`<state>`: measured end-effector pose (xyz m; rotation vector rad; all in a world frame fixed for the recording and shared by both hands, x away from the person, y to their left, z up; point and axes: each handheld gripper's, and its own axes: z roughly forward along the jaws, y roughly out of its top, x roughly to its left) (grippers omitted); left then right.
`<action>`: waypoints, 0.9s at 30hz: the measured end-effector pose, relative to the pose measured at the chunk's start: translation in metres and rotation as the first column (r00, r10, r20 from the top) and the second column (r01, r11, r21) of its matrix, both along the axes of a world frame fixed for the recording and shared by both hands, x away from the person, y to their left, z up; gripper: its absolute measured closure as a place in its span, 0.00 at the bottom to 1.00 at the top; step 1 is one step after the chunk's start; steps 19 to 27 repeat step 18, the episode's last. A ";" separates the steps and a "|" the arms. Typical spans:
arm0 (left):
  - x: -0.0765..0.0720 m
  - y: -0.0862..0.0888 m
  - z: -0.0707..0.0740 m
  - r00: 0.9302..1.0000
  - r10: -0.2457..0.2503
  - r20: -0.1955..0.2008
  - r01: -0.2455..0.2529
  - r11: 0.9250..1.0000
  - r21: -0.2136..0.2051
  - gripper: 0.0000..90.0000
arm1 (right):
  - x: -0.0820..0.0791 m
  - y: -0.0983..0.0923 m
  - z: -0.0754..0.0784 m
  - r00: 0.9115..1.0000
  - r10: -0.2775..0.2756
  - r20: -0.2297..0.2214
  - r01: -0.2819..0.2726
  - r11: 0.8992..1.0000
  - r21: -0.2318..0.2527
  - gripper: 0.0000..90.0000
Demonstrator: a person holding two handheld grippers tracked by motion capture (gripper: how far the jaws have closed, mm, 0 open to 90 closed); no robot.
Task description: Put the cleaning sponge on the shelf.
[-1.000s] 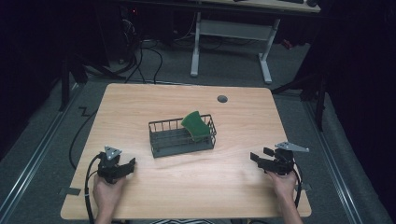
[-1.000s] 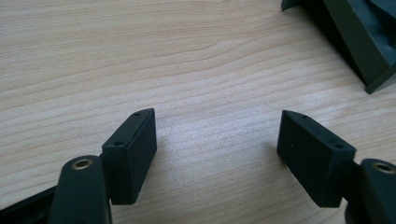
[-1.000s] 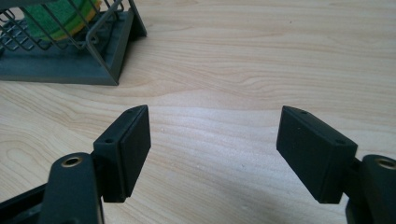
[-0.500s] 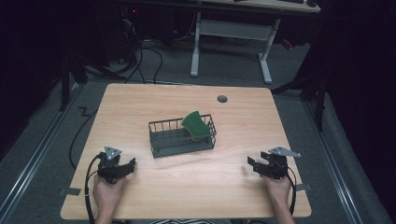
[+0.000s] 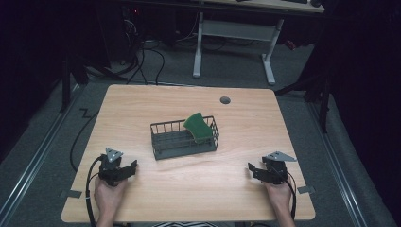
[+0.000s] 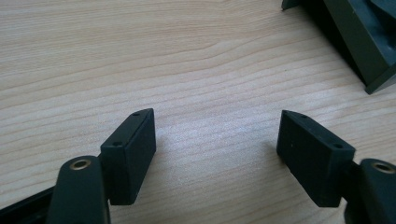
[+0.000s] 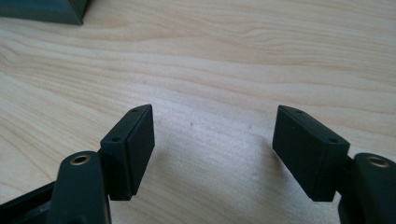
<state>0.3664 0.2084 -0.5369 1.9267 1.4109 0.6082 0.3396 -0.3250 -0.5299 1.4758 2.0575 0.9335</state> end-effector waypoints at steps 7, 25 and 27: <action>0.000 0.000 0.000 1.000 -0.001 0.000 0.001 1.000 0.000 0.32 | -0.001 0.006 -0.001 1.000 0.004 -0.005 -0.004 0.998 -0.059 0.30; 0.000 0.000 0.000 1.000 0.000 0.000 0.000 1.000 0.000 0.32 | -0.002 0.007 -0.001 1.000 -0.018 -0.003 0.017 0.998 -0.064 0.29; 0.000 0.000 0.000 1.000 0.000 0.000 0.000 1.000 0.000 0.32 | -0.002 0.007 -0.001 1.000 -0.018 -0.003 0.017 0.998 -0.064 0.29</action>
